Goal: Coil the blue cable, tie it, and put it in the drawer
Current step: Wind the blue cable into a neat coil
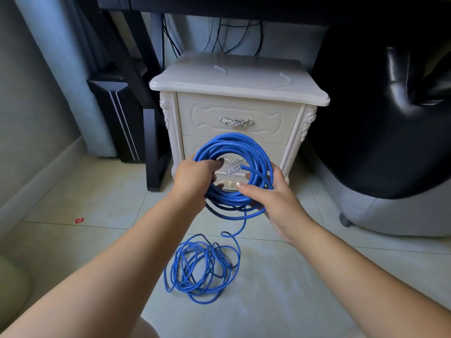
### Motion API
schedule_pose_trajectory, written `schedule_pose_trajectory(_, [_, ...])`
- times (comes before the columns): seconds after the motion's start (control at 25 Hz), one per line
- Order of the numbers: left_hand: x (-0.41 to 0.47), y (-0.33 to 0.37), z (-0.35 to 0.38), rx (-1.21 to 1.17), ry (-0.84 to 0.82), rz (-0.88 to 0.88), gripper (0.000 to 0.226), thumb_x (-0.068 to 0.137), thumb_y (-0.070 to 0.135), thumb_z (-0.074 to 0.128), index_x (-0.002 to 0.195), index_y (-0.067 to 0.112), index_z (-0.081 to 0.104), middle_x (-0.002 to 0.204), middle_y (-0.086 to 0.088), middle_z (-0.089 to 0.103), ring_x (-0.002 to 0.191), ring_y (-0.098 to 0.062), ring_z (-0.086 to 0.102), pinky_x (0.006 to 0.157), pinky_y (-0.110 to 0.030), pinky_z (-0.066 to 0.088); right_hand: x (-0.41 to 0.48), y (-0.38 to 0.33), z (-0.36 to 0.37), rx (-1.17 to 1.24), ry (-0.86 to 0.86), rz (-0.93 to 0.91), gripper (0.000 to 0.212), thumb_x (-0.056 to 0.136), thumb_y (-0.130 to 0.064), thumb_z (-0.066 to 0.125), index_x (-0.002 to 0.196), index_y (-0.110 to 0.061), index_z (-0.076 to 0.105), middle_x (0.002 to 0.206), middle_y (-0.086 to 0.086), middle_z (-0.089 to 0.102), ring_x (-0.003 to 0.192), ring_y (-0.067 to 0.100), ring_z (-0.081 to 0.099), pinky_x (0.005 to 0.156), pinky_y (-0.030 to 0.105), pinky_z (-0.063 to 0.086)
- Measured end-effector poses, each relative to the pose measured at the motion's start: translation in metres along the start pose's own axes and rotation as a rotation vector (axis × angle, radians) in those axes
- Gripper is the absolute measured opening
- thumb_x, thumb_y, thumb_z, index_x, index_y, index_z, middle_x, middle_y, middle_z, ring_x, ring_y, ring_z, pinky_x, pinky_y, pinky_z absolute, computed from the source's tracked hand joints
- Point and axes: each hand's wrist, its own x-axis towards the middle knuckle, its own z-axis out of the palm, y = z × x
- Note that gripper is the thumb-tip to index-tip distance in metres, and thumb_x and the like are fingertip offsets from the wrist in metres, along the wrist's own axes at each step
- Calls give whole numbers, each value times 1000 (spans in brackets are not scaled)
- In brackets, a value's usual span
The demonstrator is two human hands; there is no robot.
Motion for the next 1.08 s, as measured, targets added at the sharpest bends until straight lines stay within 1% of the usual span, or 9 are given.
schedule_pose_trajectory(0.12, [-2, -2, 1, -73, 17, -71, 9, 86, 8, 70, 84, 10, 62, 67, -7, 46, 63, -22, 48, 77, -46, 58, 2, 0, 4, 263, 26, 23, 65, 78, -1, 75, 135, -24, 51, 100, -5, 70, 91, 16, 69, 79, 32, 52])
schedule_pose_trajectory(0.2, [-3, -3, 1, -139, 32, -103, 11, 88, 6, 67, 83, 11, 59, 64, -5, 45, 60, -20, 46, 71, -42, 57, 3, 1, 5, 358, -17, -5, 74, 72, -3, 77, 138, -23, 50, 95, -4, 68, 90, 17, 68, 83, 36, 54])
schedule_pose_trajectory(0.32, [-5, -7, 1, -194, 47, -116, 13, 90, 5, 64, 84, 14, 58, 64, -3, 44, 59, -17, 44, 77, -44, 55, 6, 9, 12, 189, 34, -18, 83, 65, -16, 79, 140, -28, 46, 95, -10, 65, 97, 17, 66, 96, 45, 52])
schedule_pose_trajectory(0.4, [-7, -13, 5, -154, 8, -79, 12, 91, 5, 64, 87, 15, 58, 68, -4, 45, 61, -17, 46, 83, -49, 56, 11, 10, 11, 114, 140, 44, 73, 69, -14, 78, 135, -29, 50, 94, -9, 66, 98, 18, 66, 97, 46, 52])
schedule_pose_trajectory(0.52, [-9, -20, 9, -45, -84, -5, 14, 88, 7, 68, 94, 16, 59, 73, -4, 51, 67, -18, 52, 85, -54, 57, 18, 5, 3, 75, 248, 124, 35, 78, -3, 73, 107, -20, 60, 78, 4, 59, 76, 21, 59, 82, 44, 51])
schedule_pose_trajectory(0.68, [-8, -9, -5, 224, -396, 4, 54, 72, 10, 83, 118, 17, 55, 96, -4, 63, 85, -19, 64, 93, -44, 53, 22, -2, -4, 15, 306, 149, 28, 80, 5, 61, 87, -22, 55, 75, 8, 53, 71, 24, 52, 71, 38, 46])
schedule_pose_trajectory(0.8, [-6, 11, -22, 291, -686, -45, 97, 58, 31, 85, 142, 37, 37, 127, 4, 62, 119, -12, 57, 104, -45, 41, 24, -9, -16, -76, 333, 74, 36, 79, 9, 54, 86, -26, 54, 80, 9, 52, 70, 24, 48, 67, 36, 42])
schedule_pose_trajectory(0.92, [-6, 21, -24, 317, -592, 150, 104, 56, 44, 84, 146, 45, 33, 149, 8, 43, 134, -4, 42, 114, -41, 31, 25, -14, -24, -410, 277, -47, 33, 82, 5, 54, 92, -27, 54, 78, 2, 56, 71, 28, 53, 64, 34, 44])
schedule_pose_trajectory(1.08, [-20, 9, -3, 831, -503, 588, 92, 74, 21, 82, 150, 37, 32, 147, 10, 39, 116, -8, 53, 96, -23, 42, 22, -16, -15, -843, 133, -179, 33, 80, 1, 55, 106, -19, 54, 99, 6, 62, 89, 30, 58, 77, 39, 51])
